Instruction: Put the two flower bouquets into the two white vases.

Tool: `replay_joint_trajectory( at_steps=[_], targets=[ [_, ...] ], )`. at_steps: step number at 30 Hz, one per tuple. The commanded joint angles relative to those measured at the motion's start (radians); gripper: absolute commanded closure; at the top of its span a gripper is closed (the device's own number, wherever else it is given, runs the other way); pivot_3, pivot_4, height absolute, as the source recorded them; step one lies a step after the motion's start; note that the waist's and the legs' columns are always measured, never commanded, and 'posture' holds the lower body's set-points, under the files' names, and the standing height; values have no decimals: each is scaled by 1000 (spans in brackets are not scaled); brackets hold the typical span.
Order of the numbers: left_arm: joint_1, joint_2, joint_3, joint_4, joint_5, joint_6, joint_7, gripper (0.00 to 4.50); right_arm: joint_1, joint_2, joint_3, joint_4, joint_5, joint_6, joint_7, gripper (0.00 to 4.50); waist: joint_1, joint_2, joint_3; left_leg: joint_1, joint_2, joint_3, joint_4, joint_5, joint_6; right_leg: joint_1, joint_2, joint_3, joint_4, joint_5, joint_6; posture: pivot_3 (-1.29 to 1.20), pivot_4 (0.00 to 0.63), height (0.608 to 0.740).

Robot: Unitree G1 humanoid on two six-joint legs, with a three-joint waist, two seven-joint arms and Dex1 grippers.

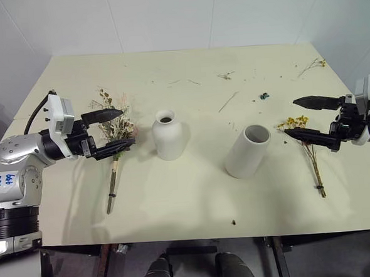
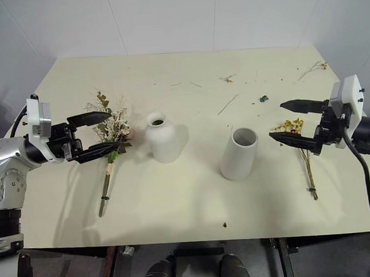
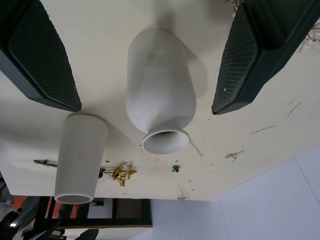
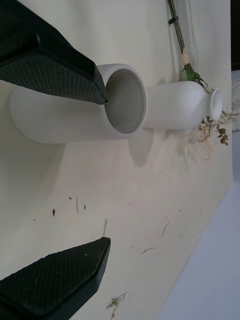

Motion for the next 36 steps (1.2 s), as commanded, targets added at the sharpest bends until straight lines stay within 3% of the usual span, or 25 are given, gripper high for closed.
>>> replay_joint_trajectory(
  at_steps=[1,8,15,21,32,35,36],
  targets=[
    [-21,9,11,-29,-19,3,-16,35,2,-37,-56,-27,22,52,-32,0,0,0,0,0,0,0,0,0,0,0,0,0,0,0,0,0,150,740],
    [-60,-23,-11,-38,-27,-5,-42,35,-24,-126,-17,35,-50,217,-142,0,1,0,0,0,-1,0,1,0,0,0,0,0,1,0,0,0,150,740],
    [-61,-62,-22,-137,-50,7,-35,35,-127,-267,228,229,-262,400,-137,0,0,0,0,0,0,0,0,0,0,0,0,0,-1,0,0,0,150,740],
    [-29,-53,-15,-224,-77,43,-22,35,-331,-189,402,387,-387,521,-143,0,-24,1,0,-1,0,3,0,0,0,-2,0,2,0,0,0,0,150,740],
    [72,-22,37,-413,-151,141,52,35,-544,21,559,828,-616,377,-190,0,-26,0,1,-3,0,3,1,0,0,-5,0,3,1,0,1,0,150,740],
    [78,-13,43,-426,-161,151,66,0,-577,46,562,896,-650,335,-185,585,-26,0,1,-3,0,3,2,0,0,-5,0,3,2,0,1,0,150,740],
    [77,-10,44,-426,-162,152,68,0,-590,53,559,912,-656,327,-178,976,-26,0,1,-3,-1,3,3,0,0,-4,0,3,3,0,1,0,150,740]
  ],
)
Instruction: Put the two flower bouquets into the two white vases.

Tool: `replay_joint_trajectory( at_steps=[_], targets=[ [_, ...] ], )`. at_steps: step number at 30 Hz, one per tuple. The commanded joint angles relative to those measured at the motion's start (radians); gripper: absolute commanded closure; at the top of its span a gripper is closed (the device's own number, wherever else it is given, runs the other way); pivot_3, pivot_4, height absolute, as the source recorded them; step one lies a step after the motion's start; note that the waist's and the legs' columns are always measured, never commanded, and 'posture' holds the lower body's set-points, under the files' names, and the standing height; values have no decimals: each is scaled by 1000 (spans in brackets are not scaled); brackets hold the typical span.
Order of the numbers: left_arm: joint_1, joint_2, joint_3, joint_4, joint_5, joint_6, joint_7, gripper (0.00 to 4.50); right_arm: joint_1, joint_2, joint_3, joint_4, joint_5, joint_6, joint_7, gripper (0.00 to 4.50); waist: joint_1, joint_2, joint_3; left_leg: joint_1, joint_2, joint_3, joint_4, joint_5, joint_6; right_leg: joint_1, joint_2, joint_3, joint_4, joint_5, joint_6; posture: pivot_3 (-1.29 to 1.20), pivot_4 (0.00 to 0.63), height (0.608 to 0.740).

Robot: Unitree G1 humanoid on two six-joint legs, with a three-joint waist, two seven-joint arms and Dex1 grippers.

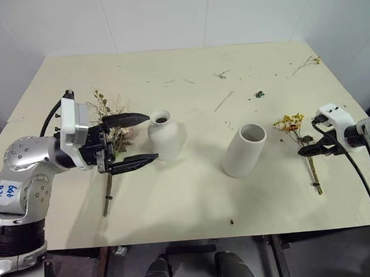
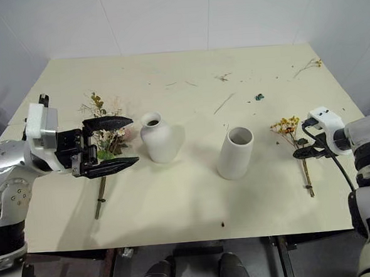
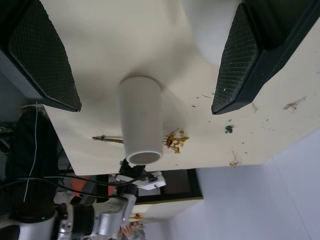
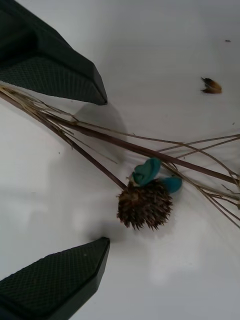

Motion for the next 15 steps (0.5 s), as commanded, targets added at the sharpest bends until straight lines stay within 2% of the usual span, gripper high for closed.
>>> replay_joint_trajectory(
  at_steps=[1,10,11,15],
  targets=[
    [-4,21,35,-36,-30,1,14,0,-31,16,-3,60,-36,-37,11,1256,-1,0,0,1,0,0,1,0,0,1,0,0,0,0,0,0,150,740],
    [-44,4,-9,12,-5,-38,-7,0,-74,7,-57,92,-29,-39,70,4284,-1,0,0,4,0,0,0,0,0,5,0,0,0,0,0,0,150,740],
    [-52,0,-16,23,-1,-44,-11,0,-75,3,-73,91,-21,-34,64,4442,0,0,0,4,0,0,0,0,0,5,0,0,0,0,0,0,150,740],
    [-77,-16,-46,67,8,-64,-34,0,-62,-26,-204,61,52,-23,-14,4442,0,0,0,4,0,0,0,0,0,5,0,0,0,0,0,0,150,740]
  ],
)
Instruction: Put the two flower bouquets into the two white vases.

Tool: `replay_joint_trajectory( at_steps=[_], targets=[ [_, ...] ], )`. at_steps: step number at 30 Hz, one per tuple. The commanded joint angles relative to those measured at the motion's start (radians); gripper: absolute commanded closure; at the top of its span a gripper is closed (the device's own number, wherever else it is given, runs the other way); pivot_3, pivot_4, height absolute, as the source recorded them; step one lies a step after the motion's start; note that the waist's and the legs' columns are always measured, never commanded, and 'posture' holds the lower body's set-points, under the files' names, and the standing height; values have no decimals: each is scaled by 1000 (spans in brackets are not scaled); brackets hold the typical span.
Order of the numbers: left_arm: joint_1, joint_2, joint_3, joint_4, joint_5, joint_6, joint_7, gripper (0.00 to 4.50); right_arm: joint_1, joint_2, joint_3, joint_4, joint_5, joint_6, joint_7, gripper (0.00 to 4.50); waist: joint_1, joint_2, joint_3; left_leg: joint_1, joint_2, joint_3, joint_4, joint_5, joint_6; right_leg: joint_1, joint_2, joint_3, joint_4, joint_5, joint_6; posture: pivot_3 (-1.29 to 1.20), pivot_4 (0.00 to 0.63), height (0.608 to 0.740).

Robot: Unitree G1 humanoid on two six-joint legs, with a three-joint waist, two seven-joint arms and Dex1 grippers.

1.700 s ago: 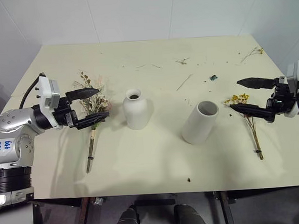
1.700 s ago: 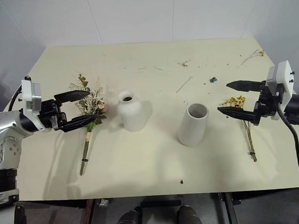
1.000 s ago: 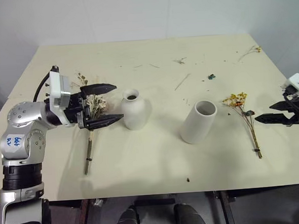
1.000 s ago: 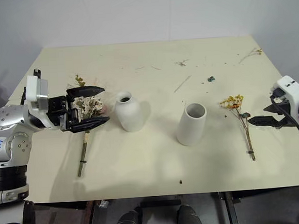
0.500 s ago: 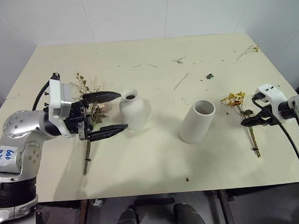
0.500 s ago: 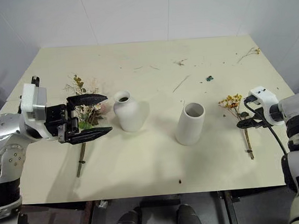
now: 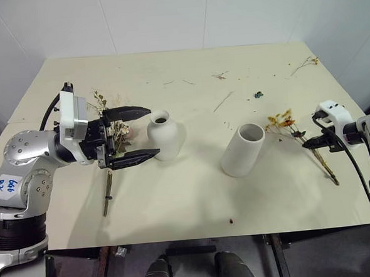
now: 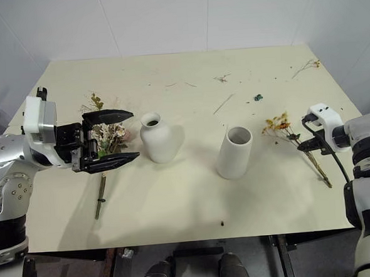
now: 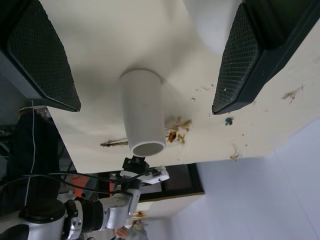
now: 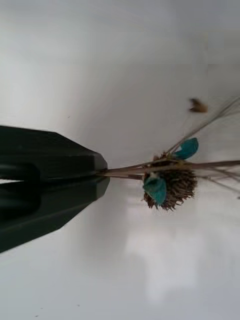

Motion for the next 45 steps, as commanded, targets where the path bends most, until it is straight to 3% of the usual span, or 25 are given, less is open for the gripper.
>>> replay_joint_trajectory(
  at_steps=[1,5,8,12,20,26,34,43,45],
  targets=[
    [-28,-11,-21,30,8,-34,-28,0,11,-55,-175,-75,109,-15,-59,4442,1,0,0,0,0,0,0,0,0,0,0,0,0,0,0,0,150,740],
    [-61,-31,-41,88,29,-59,-40,0,163,-11,-494,-389,340,-157,-119,4442,3,0,0,-1,0,0,-1,0,0,0,0,0,-1,0,0,0,150,740],
    [-82,-45,-60,124,39,-72,-50,0,232,93,-679,-683,477,-131,-297,4442,-1,0,0,-1,1,0,0,0,0,0,1,0,0,0,1,0,150,740],
    [-115,-60,-86,184,57,-85,-84,0,291,226,-771,-1030,651,-75,-417,4442,1,0,0,0,1,-1,0,0,-1,-1,1,0,3,0,1,0,150,740],
    [-179,-80,-117,269,95,-117,-125,0,353,407,-743,-1351,937,87,-637,4442,9,0,0,0,0,-2,2,1,0,0,0,0,3,0,1,0,150,740],
    [-152,-43,-85,251,97,-104,-118,0,441,414,-721,-1438,1053,132,-690,4442,17,0,0,-1,1,-3,-1,1,0,-1,1,0,2,0,0,0,150,740],
    [-143,-41,-73,243,97,-105,-97,0,528,382,-689,-1449,1087,121,-679,4442,24,0,0,0,1,-3,-2,1,0,-1,1,-1,2,-1,0,0,150,740],
    [-125,-36,-48,237,103,-118,-63,0,686,349,-561,-1491,962,11,-559,4442,26,0,0,0,1,-3,-2,1,1,-1,1,-1,2,-1,0,0,150,740],
    [-121,-29,-40,243,106,-121,-58,0,701,340,-553,-1497,943,-13,-542,4008,26,0,0,0,1,-3,-2,1,1,-1,1,-1,2,-1,0,0,150,740]
  ],
)
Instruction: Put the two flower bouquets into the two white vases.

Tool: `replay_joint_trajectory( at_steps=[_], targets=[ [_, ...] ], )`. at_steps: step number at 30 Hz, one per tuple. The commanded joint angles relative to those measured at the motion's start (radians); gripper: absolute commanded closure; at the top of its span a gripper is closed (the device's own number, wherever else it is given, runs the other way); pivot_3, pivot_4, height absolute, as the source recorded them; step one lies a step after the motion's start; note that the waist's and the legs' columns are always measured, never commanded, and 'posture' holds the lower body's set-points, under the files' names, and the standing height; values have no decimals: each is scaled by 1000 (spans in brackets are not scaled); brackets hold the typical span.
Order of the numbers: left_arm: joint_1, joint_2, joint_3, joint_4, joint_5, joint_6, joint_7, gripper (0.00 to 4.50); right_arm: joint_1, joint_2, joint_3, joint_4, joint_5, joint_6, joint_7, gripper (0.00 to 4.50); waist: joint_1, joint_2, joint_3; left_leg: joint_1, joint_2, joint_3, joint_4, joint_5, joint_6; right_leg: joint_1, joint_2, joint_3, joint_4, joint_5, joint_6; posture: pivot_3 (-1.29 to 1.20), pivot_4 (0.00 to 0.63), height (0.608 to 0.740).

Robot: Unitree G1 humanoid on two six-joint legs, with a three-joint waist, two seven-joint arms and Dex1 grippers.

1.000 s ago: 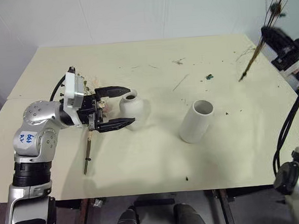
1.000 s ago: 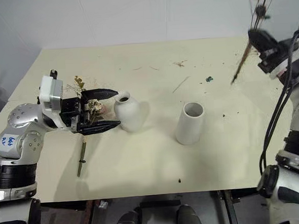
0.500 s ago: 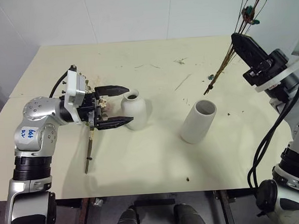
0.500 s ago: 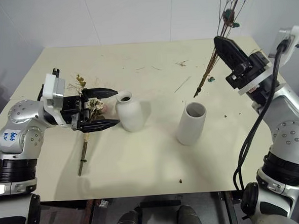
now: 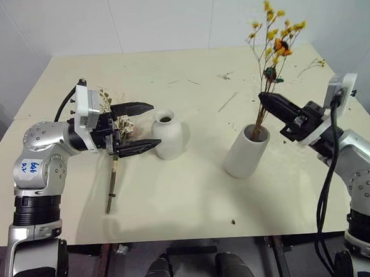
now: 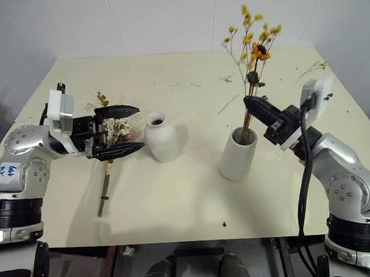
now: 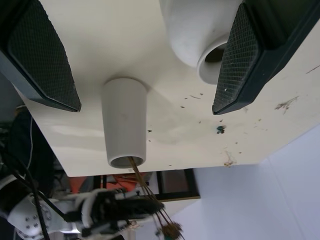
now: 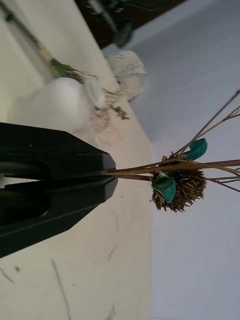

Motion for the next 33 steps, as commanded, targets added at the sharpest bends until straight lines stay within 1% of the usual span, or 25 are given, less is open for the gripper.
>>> replay_joint_trajectory(
  at_steps=[1,3,4,6,9,10,12,13,15,17,18,20,21,23,25,27,29,33],
  targets=[
    [7,30,41,-16,11,-22,10,0,13,-28,-9,-55,-25,-65,32,3848,0,0,0,0,0,0,0,0,0,0,0,0,0,0,0,0,150,740],
    [0,68,54,27,36,-39,0,0,22,-42,-29,-63,-29,-79,24,3215,-2,0,0,0,0,0,0,0,0,0,0,0,0,0,0,0,150,740],
    [-6,85,59,50,47,-49,-4,0,30,-54,-39,-70,-6,-68,32,2850,-2,0,0,0,0,0,0,0,0,0,0,0,0,0,0,0,150,740],
    [-22,140,65,108,79,-49,-8,0,56,-88,-58,-73,-16,-78,53,2172,0,0,0,0,0,0,-1,0,0,0,0,0,0,0,0,0,150,740],
    [-36,197,62,166,108,-41,-16,0,78,-123,-73,-66,-29,-92,69,1121,1,0,0,0,0,0,-1,0,0,0,0,-1,-1,-1,-1,0,150,740],
    [-42,243,41,186,144,7,0,0,84,-163,-88,-41,-41,-97,107,856,1,0,0,0,0,0,-1,0,0,0,0,-1,-1,-1,-1,0,150,740],
    [-45,316,7,210,196,86,11,0,94,-228,-106,-1,-55,-105,172,166,0,0,0,0,0,0,-1,0,0,0,0,-1,-1,0,-1,0,150,740],
    [-49,363,-15,202,208,183,14,0,90,-290,-121,59,-66,-110,239,35,-1,0,0,0,0,0,-1,0,0,0,0,-1,-1,-1,-1,0,150,740],
    [-53,445,-68,172,215,407,16,0,84,-397,-132,155,-77,-114,369,35,-2,0,0,0,0,0,-2,0,1,0,0,-1,-2,-1,-1,0,150,740],
    [-58,490,-108,145,208,560,11,0,78,-459,-124,209,-86,-120,445,35,-3,0,0,0,0,1,-2,-1,2,0,0,-1,-2,-2,-2,0,150,740],
    [-47,521,-146,112,226,624,13,0,82,-504,-114,242,-87,-112,514,35,-3,0,0,1,0,1,-3,-1,2,0,0,-1,-1,-2,-2,0,150,740],
    [-11,560,-198,55,252,676,9,0,78,-570,-90,296,-97,-100,619,35,-4,0,1,1,1,1,-4,-1,2,0,0,-1,0,-4,-3,0,150,740],
    [4,568,-210,38,259,675,7,0,74,-584,-80,309,-103,-102,648,35,-4,0,1,1,1,1,-4,-1,2,0,0,-1,0,-5,-3,0,150,740],
    [11,514,-203,-46,242,780,89,0,27,-615,-40,384,-145,-150,717,35,-4,0,1,1,1,1,-4,-2,2,0,0,-1,0,-5,-3,0,150,740],
    [2,443,-198,-112,238,910,188,0,-24,-626,-5,435,-177,-176,755,35,-3,0,1,1,1,1,-3,-2,2,0,0,-2,0,-5,-3,0,150,740],
    [5,371,-188,-151,235,981,256,0,-61,-619,22,449,-191,-183,775,35,-3,-1,1,1,1,1,-2,-2,2,0,0,-2,0,-5,-3,0,150,740],
    [18,319,-179,-174,237,1016,309,0,-81,-609,38,449,-195,-180,789,35,-3,-1,1,0,1,1,-2,-2,2,0,0,-2,0,-5,-3,0,150,740],
    [62,287,-211,-191,255,1021,374,0,-71,-590,48,392,-174,-146,800,35,-7,-1,1,-1,2,1,-2,-3,0,-3,1,-2,1,-5,-3,0,150,740]
  ],
)
